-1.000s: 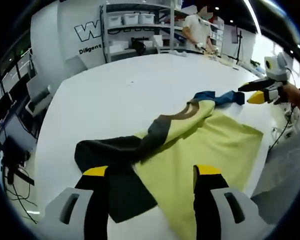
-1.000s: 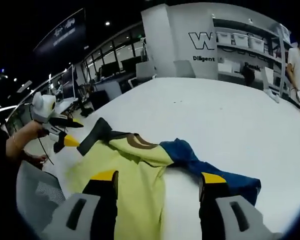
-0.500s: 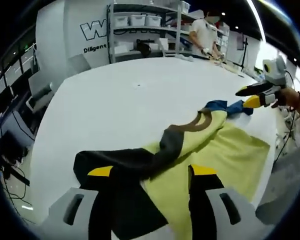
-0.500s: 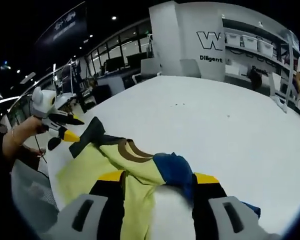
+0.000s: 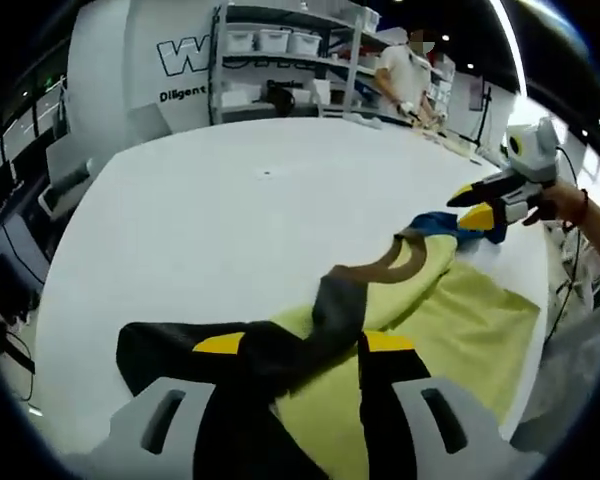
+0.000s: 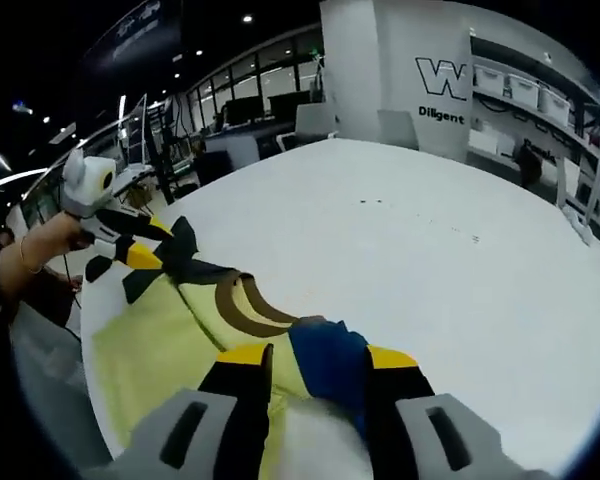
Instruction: Fold the garment on the visible template until the final outline fits inside the template.
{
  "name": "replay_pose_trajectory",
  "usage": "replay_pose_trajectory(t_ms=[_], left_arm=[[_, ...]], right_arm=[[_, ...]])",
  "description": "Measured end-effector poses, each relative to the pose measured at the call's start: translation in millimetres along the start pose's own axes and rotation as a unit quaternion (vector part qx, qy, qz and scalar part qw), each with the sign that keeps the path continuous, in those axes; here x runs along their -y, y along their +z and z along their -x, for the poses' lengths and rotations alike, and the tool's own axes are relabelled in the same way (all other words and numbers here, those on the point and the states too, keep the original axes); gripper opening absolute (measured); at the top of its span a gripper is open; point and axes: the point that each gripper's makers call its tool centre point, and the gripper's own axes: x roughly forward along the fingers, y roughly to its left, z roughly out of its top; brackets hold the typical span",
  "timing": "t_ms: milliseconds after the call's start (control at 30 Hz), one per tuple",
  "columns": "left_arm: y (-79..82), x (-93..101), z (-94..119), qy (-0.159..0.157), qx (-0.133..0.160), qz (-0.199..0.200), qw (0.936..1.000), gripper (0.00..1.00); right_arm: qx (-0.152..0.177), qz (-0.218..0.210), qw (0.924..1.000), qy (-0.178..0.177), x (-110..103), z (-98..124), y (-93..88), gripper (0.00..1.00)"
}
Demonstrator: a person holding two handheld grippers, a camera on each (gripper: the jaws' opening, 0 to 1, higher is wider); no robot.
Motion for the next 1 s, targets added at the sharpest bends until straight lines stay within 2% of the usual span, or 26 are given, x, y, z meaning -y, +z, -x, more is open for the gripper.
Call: replay_pose_trajectory(t_ms=[100,233,267,367,600,667,900,1000], left_arm=[[-3.4,4.4,-3.1,-0.015,-0.009,0.006,0.9998,0.21],[-7.7,5.0,-7.0,-0.017,-0.018,0.002,0.9997,0.22],[-13.6,3.3,-10.3,-0.013,-0.031,-0.004,0.9994,0.19],[-16.8,1.7,-12.5,-0.013,-0.038,-0.006,0.9992,0.12],[-22.8,2.5,-17.6,-0.021,-0.052,0.002,0.9984,0.03],[-25.3,2.4,-18.3,-0.02,-0.057,0.006,0.9981,0.02],[-26.7,2.0,-17.8,-0.02,-0.062,0.007,0.9979,0.0],[-19.3,1.6,-12.1,-0.02,-0.047,0.009,0.9987,0.0]], right_arm=[[-0.007,0.002,1.0,0.003,1.3,-4.7,-2.4,0.25],[-0.014,0.001,0.9999,0.003,4.0,-8.3,-5.1,0.19],[-0.015,0.001,0.9999,0.002,5.0,-9.1,-5.9,0.16],[-0.021,0.009,0.9997,0.0,7.1,-9.9,-8.6,0.1],[-0.033,0.001,0.9994,-0.012,16.2,-15.0,-14.3,0.03],[-0.041,0.012,0.999,-0.013,16.2,-16.5,-17.8,0.0],[-0.048,0.014,0.9986,-0.015,15.6,-15.6,-21.1,0.0],[-0.038,0.023,0.9988,-0.023,14.2,-7.2,-11.2,0.0]])
